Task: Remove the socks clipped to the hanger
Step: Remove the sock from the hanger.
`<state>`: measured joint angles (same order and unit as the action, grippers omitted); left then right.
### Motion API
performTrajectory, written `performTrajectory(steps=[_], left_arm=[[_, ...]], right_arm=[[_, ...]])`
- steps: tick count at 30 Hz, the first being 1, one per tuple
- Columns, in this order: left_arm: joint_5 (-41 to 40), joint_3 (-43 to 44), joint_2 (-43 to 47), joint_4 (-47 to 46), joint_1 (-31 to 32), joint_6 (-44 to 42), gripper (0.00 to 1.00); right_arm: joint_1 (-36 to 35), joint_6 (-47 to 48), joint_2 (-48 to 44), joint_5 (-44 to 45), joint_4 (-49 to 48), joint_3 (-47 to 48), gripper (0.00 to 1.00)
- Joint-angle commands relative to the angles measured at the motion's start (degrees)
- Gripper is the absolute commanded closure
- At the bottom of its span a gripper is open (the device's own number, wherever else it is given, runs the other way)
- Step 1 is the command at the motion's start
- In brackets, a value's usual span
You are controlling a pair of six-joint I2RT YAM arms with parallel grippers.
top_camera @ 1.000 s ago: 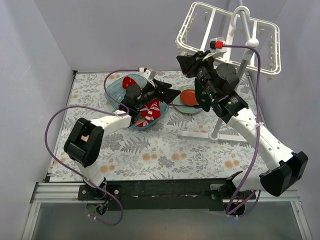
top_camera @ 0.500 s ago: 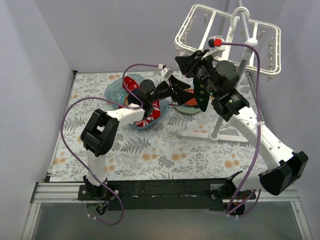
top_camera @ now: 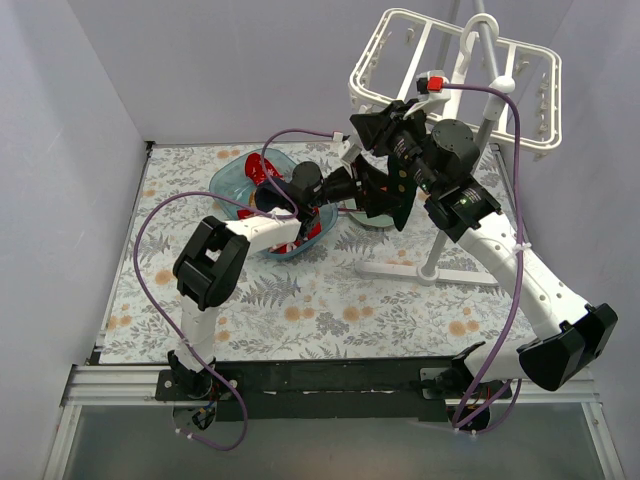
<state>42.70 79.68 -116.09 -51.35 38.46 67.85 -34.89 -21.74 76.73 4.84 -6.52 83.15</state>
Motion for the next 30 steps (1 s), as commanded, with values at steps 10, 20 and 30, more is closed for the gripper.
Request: performTrajectory(steps=[10, 20, 30], left_arm=[[-1.1, -1.3, 1.0, -6.4, 0.5, 3.3, 0.79], [-8.9, -10.4, 10.4, -3.9, 0.4, 0.2, 1.0], [-2.6, -11.0, 15.8, 3.2, -2.2, 1.1, 1.0]], right_arm=[[-0.5, -1.3, -1.4, -4.0, -1.6, 1.4, 0.99], [-0.3, 0.4, -4.4, -2.4, -0.9, -1.2, 0.85], [-0.3, 5.6, -8.3, -2.4, 1.1, -3.8, 0.45]])
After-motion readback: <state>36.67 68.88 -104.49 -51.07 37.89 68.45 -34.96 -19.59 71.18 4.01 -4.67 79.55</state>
